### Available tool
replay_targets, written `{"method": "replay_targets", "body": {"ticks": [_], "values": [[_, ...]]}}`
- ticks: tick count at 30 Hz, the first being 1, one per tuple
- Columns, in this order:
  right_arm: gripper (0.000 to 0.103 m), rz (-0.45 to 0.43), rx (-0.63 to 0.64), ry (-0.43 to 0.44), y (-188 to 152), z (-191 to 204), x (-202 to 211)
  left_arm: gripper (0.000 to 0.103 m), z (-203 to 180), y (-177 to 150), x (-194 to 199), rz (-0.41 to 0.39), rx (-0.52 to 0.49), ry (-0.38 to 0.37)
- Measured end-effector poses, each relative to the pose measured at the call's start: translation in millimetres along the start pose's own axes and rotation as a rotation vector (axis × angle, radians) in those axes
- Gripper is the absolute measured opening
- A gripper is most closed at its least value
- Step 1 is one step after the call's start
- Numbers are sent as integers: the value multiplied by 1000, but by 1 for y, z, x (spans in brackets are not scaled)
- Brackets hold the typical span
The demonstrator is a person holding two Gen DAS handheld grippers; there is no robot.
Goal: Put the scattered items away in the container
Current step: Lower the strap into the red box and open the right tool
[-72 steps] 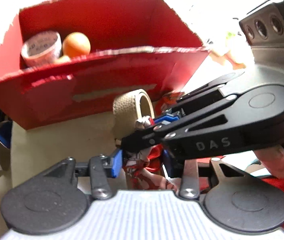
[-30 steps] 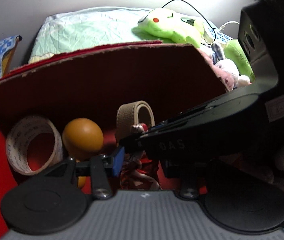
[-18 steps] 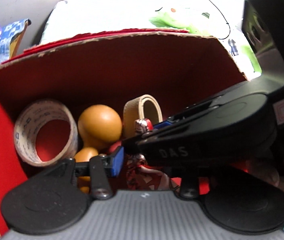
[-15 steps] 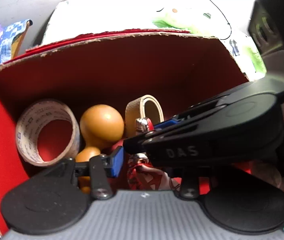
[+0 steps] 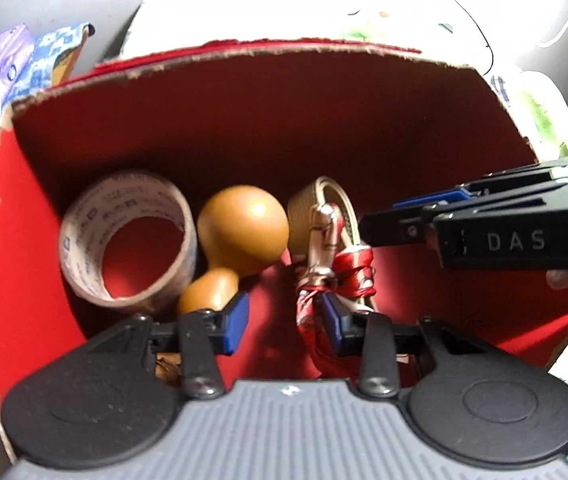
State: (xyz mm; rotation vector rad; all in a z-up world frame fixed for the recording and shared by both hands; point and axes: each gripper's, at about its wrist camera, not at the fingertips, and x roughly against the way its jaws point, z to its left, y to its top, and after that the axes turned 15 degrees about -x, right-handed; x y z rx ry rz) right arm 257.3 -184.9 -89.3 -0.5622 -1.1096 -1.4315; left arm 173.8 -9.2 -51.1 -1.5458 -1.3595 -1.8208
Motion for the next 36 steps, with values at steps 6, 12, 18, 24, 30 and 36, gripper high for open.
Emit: {"method": "replay_targets", "body": {"ticks": [6, 12, 18, 24, 30, 36], "values": [[30, 13, -77, 5, 1, -3, -1, 38, -1, -3, -3, -3, 16, -4], [30, 80, -97, 12, -3, 1, -15, 38, 0, -1, -8, 2, 19, 0], [26, 92, -116, 82, -8, -5, -20, 38, 2, 0, -11, 6, 28, -4], [26, 17, -126, 84, -13, -3, -10, 45, 3, 0, -9, 7, 61, 9], [28, -61, -83, 33, -20, 3, 4, 55, -2, 2, -5, -11, 64, 45], [29, -78, -118, 41, -20, -3, 2, 73, -7, 3, -2, -29, 56, 128]]}}
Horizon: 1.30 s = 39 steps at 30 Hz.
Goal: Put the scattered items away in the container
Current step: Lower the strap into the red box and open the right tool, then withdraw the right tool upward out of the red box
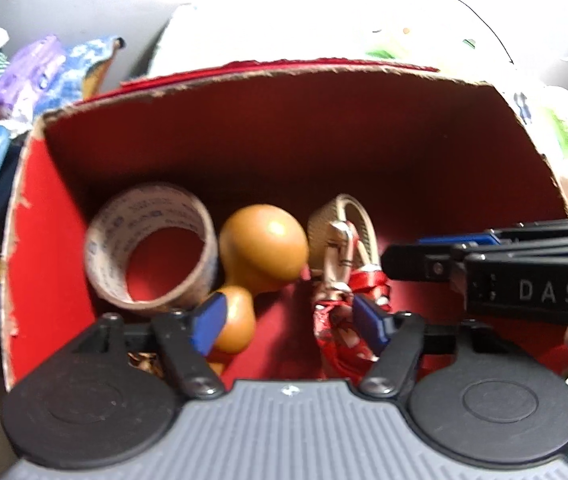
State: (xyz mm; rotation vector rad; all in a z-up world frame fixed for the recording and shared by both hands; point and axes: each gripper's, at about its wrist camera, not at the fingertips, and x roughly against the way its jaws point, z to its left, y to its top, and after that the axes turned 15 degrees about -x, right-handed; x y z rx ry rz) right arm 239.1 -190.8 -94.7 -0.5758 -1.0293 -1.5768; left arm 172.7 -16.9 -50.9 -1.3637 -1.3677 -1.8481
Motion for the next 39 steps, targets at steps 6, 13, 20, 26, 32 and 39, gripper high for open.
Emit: {"method": "replay_targets", "body": {"ticks": [6, 13, 20, 26, 32, 39], "values": [[29, -18, 40, -64, -6, 5, -3, 71, -5, -1, 0, -5, -16, 47], [24, -6, 30, -95, -7, 5, -8, 70, -9, 0, -2, -2, -32, 74], [21, -2, 33, -104, -7, 5, -9, 72, -8, -3, -3, 1, -31, 62], [19, 1, 35, -107, -8, 6, -10, 74, -5, -2, -2, 1, -37, 62], [19, -4, 37, -114, -8, 7, -10, 76, -1, -1, -2, 4, -41, 63], [20, -11, 35, -117, -7, 6, -11, 77, 4, -1, 0, 4, -39, 62]]}}
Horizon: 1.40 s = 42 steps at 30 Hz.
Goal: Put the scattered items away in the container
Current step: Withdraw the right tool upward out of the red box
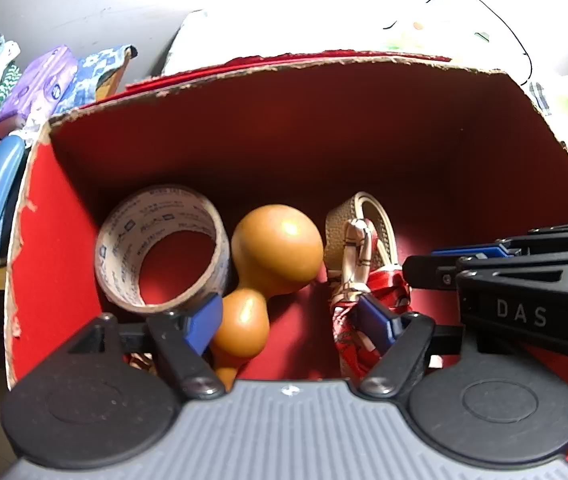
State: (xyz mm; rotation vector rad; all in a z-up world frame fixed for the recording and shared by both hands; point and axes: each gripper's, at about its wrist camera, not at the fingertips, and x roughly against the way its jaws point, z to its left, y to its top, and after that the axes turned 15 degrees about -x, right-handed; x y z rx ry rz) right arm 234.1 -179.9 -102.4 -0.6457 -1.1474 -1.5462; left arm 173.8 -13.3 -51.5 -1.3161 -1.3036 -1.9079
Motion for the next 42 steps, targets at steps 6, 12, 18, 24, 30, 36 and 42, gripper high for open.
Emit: {"method": "replay_targets", "body": {"ticks": [6, 12, 18, 24, 30, 36, 42], "values": [[21, -9, 2, -12, 0, 1, 0, 78, 3, 0, 3, 2, -2, 17], [21, -17, 2, -21, 0, 1, 0, 78, 3, 0, 4, 0, -5, 19], [21, -37, 20, -34, -2, 3, 2, 78, 1, 0, 5, -6, -18, 27], [21, -63, 25, -38, -4, 5, 3, 78, 0, 1, 5, -20, -18, 33], [23, -101, 57, -25, -5, 8, 8, 79, -3, -2, 10, -65, -1, 90], [24, -198, 80, 26, -8, 9, 33, 86, -12, -3, 44, -145, 38, 165], [29, -288, 97, 118, -22, 8, 66, 93, -20, -14, 78, -224, 89, 167]]}}
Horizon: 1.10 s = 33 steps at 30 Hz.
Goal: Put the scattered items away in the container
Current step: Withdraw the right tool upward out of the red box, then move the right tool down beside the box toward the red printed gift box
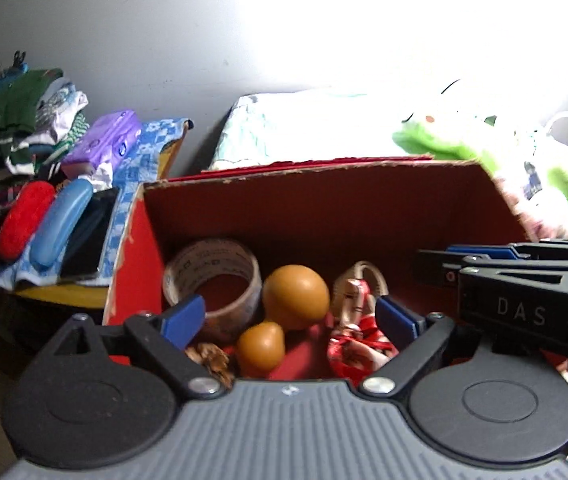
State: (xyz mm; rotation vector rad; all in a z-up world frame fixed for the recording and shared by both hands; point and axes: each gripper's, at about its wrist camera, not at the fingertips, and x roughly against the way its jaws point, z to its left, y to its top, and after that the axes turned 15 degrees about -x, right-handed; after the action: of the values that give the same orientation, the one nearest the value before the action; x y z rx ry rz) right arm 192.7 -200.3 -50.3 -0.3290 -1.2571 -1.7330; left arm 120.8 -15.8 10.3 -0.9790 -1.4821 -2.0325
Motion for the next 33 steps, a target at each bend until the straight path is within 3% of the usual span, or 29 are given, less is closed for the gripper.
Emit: {"method": "replay_targets", "body": {"ticks": [6, 14, 22, 27, 33], "values": [[33, -62, 36, 109, -2, 5, 34, 86, -11, -14, 28, -27, 41, -55], [47, -147, 37, 229, 0, -15, 90, 86, -28, -33, 76, -102, 51, -90], [51, -120, 30, 232, -6, -51, 109, 83, -55, -53, 92, -100, 61, -179], [51, -116, 10, 221, -12, -80, 119, 95, -72, -71, 91, -95, 79, -240], [51, -7, -85, 165, -30, -124, 105, 96, -101, -82, 64, -10, 91, -323]]}}
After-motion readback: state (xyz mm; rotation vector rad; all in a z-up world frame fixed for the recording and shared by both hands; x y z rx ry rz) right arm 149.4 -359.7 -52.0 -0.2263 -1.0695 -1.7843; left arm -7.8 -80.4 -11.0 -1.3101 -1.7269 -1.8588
